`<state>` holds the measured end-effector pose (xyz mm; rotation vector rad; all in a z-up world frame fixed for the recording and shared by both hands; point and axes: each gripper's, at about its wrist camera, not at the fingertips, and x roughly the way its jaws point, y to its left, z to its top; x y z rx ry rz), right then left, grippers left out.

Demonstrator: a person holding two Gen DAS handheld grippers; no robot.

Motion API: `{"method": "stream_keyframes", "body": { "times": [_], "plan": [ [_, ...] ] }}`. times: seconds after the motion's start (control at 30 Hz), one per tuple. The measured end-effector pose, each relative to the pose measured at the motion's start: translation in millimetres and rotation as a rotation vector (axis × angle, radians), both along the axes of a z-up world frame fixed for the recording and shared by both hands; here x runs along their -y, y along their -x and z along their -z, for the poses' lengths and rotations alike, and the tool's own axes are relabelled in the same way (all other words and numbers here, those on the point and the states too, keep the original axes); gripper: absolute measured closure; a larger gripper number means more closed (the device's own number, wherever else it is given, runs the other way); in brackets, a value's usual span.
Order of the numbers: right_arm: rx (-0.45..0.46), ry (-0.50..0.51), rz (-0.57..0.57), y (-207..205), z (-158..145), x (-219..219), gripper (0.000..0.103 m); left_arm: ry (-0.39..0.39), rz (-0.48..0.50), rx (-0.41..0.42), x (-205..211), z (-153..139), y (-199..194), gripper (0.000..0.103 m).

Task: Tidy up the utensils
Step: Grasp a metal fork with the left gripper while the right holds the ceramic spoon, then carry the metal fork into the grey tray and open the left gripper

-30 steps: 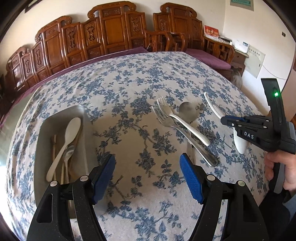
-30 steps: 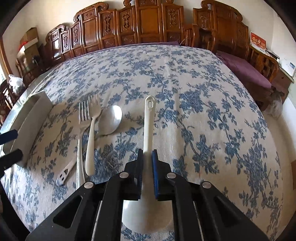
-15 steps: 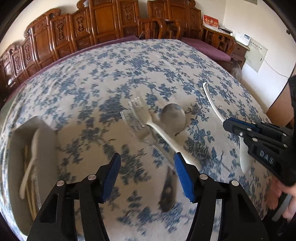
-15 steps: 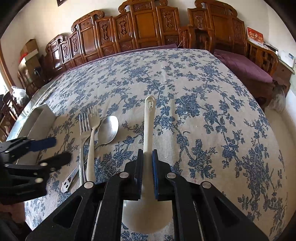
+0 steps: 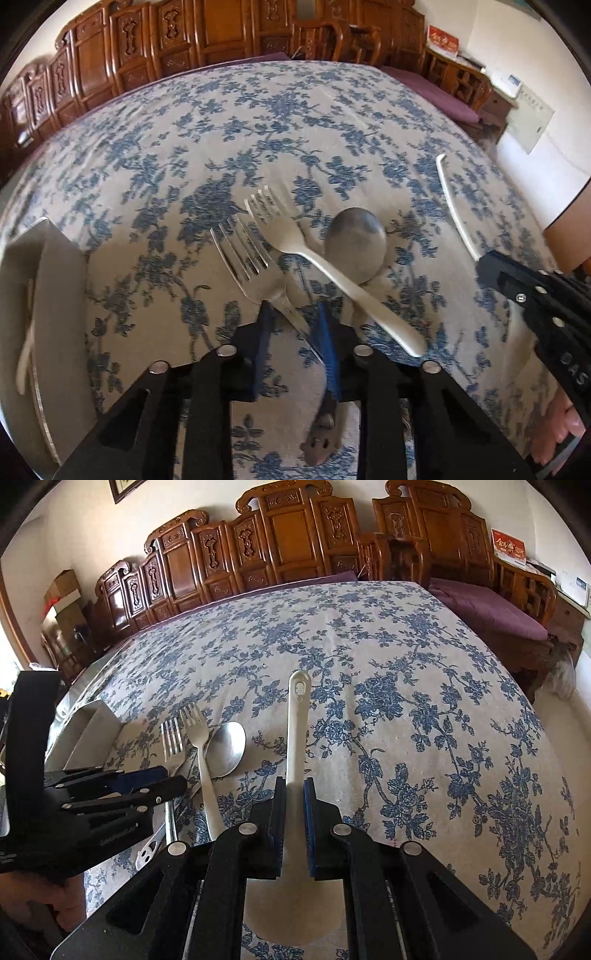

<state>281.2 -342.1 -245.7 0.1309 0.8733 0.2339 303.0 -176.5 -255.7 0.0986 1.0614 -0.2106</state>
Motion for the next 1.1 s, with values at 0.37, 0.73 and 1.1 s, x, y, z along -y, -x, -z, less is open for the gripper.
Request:
{"method": "stream_keyframes", "body": {
  "times": [0.37,0.73,1.1],
  "plan": [
    [0.002,-0.006,-0.006,0.6,-1.1,-1.8,0.092,-0.073,-0.014,-0.003,-11.5,-1.6,9.0,0.097],
    [0.008,0.001,-0.035,3.3,-3.1,-11.9,0.092,-0.055,-0.005,0.041,-32.8,-22.4,30.4,0.097],
    [0.032,0.018,-0.077,11.7,-8.5,-30.1,0.092,-0.055,0.022,0.137,-44.0,-63.0,59.1,0.097]
  ]
}}
